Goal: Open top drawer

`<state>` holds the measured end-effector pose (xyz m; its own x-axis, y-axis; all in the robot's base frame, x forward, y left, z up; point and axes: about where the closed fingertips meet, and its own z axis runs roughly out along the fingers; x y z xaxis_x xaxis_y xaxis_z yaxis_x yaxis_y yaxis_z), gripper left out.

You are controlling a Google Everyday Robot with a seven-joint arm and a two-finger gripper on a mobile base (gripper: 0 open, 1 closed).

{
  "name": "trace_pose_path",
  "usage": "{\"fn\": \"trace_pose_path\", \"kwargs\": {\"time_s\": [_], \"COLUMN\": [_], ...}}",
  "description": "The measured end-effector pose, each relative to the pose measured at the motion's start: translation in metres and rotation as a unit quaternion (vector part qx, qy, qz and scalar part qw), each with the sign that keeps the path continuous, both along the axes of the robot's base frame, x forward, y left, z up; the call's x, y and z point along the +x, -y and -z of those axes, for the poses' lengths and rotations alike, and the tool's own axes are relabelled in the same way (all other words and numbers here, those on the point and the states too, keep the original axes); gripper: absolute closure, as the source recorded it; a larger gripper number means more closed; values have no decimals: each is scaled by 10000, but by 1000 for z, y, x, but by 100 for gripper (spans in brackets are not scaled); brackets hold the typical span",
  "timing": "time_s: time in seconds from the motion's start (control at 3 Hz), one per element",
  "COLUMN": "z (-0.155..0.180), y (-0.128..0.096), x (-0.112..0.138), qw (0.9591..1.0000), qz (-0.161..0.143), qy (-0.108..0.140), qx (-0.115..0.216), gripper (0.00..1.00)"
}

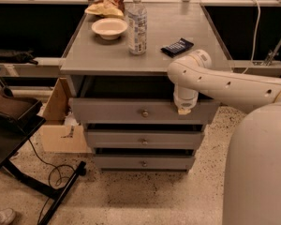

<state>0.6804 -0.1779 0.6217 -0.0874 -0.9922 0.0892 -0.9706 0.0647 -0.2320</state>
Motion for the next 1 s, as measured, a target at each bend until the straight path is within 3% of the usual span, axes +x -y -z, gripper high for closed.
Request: {"fn": "trace_pose_path", "kwargs": {"time_s": [0.33, 1.0], "z": [-5, -12], "y": [0, 2], "x": [0, -15], "qw": [10000, 9998], "qz": [0, -63], "qy": [0, -165], "qx": [0, 69], "gripper": [100, 100]}}
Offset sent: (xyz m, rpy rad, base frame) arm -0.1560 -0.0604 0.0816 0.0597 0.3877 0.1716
